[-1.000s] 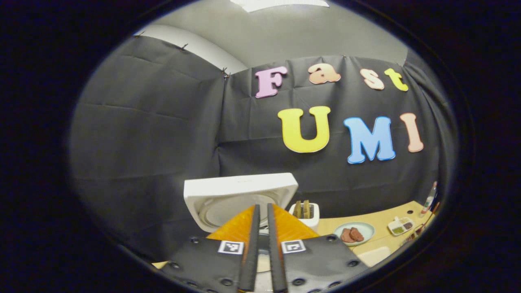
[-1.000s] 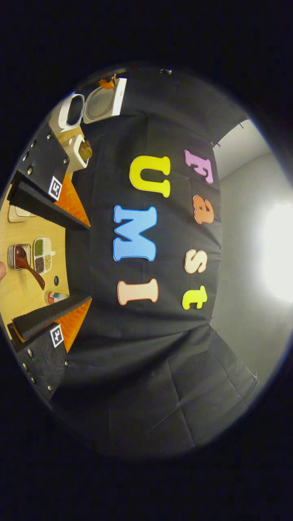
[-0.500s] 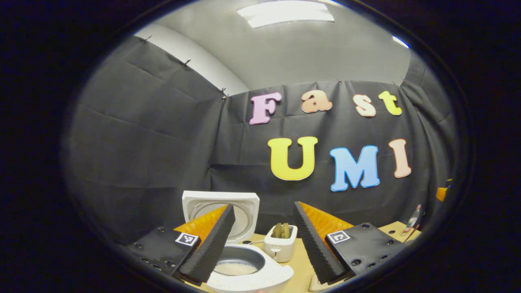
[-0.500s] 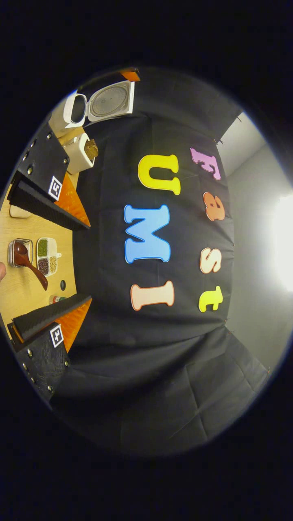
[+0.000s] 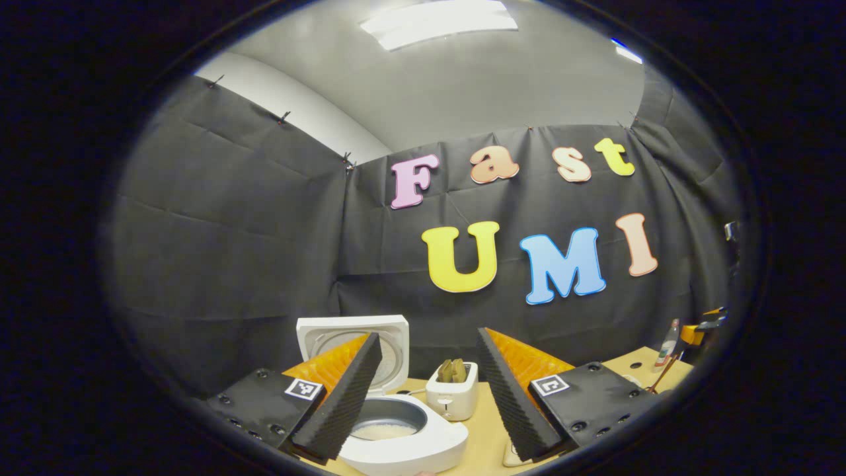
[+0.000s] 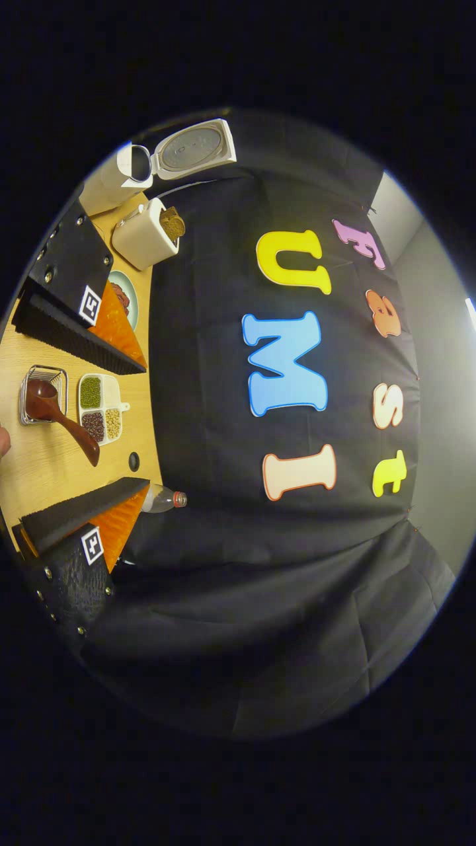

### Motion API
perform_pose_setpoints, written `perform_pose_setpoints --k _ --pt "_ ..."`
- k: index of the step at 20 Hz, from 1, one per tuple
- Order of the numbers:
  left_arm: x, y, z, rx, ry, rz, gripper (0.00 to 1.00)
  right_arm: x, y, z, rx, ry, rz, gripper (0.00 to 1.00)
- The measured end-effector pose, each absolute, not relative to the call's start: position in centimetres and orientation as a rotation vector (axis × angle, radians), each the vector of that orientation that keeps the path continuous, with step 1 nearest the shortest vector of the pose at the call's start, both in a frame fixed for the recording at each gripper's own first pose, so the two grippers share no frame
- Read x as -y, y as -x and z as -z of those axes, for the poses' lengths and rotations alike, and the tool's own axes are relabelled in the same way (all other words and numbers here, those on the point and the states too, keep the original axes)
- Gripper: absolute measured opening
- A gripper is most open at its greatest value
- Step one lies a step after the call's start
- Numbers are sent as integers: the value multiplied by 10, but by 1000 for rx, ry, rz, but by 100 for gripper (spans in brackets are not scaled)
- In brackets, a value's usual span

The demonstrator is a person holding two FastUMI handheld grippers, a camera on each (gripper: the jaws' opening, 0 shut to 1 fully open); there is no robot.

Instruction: Close the left gripper, press the button to open the rice cooker; take a wooden spoon from the chopstick holder with the right hand, scoop a spoonful of rice and pour it into the rice cooker, then put the wooden spoon back into the chopstick holder.

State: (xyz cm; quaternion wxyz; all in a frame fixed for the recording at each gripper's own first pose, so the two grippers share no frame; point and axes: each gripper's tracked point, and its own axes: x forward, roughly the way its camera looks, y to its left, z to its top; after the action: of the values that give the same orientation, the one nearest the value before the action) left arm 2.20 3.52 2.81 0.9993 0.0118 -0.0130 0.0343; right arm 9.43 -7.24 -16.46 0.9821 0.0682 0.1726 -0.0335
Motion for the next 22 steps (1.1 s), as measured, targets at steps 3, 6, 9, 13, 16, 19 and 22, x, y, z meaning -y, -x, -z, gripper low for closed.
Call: perform_pose_setpoints --k 3,6,9,13,16,19,22 --pt "-39 -16 -31 15 -30 -89 98 75 -100 195 -427 -165 65 95" --pt "-47 -12 -30 4 -36 -120 100 73 -106 230 -511 -203 54 95" --pt "-51 -7 -30 -14 -45 -146 99 72 -107 267 -622 -281 56 95" --pt "-59 1 -29 -26 -80 -179 100 67 -108 298 -710 -374 55 95" --pt "-64 5 -31 -34 -101 -199 99 65 -108 307 -738 -403 38 89" --pt "-65 6 -31 -45 -100 -214 100 52 -109 313 -786 -455 1 54" --pt "-65 9 -26 -55 -87 -220 100 45 -113 326 -827 -494 -18 47"
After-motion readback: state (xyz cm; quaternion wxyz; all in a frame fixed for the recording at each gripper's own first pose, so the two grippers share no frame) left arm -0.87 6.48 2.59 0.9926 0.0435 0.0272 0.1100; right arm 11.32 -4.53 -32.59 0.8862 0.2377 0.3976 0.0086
